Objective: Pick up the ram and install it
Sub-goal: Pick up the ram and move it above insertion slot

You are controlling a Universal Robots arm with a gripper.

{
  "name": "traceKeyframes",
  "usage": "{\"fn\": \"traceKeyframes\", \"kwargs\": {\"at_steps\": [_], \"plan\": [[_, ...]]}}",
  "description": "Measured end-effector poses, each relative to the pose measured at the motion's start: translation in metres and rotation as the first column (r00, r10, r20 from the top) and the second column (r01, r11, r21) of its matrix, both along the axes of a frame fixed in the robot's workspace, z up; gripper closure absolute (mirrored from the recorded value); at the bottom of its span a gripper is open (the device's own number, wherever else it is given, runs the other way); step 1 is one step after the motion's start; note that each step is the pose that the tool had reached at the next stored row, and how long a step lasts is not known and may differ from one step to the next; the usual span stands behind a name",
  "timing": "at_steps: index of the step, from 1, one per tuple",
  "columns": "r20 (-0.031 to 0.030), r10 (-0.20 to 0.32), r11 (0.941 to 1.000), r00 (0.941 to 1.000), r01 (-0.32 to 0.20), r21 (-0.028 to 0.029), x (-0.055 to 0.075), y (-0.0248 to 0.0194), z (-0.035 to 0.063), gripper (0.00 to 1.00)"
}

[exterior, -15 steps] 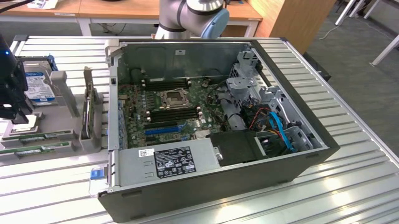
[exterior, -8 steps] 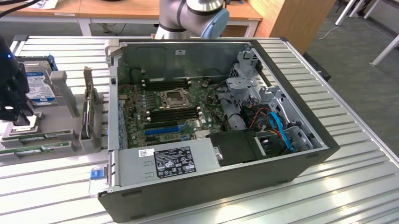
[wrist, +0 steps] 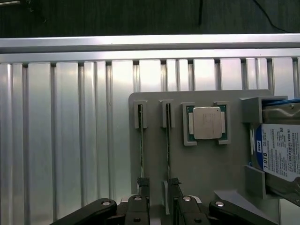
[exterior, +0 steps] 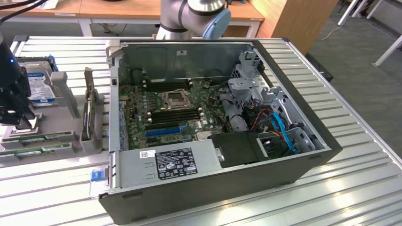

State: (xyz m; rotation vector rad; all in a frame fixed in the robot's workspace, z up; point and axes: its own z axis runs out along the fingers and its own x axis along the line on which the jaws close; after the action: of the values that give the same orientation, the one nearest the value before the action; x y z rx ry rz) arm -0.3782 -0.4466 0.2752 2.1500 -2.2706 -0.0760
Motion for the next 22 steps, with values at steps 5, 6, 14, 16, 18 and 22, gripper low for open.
{"fn": "traceKeyframes", "kwargs": {"at_steps": [5,6,14,16,18,22], "plan": [[-0.0007,0.003,1.0000,1.0000,-0.003,-0.0001,0.000,0.0000,-0.0053,0.71],[-0.0008,0.004,1.0000,1.0000,-0.004,-0.0001,0.000,0.0000,-0.0063,0.71],[-0.0015,0.011,0.9999,0.9999,-0.011,0.0000,0.000,0.0000,-0.0156,0.71],[-0.0019,0.013,0.9999,0.9999,-0.013,0.0000,0.000,0.0000,-0.0178,0.71],[-0.0023,0.015,0.9999,0.9999,-0.015,0.0000,0.000,0.0000,-0.0199,0.71],[-0.0032,0.017,0.9999,0.9998,-0.017,0.0000,0.000,0.0000,-0.0237,0.71]]}}
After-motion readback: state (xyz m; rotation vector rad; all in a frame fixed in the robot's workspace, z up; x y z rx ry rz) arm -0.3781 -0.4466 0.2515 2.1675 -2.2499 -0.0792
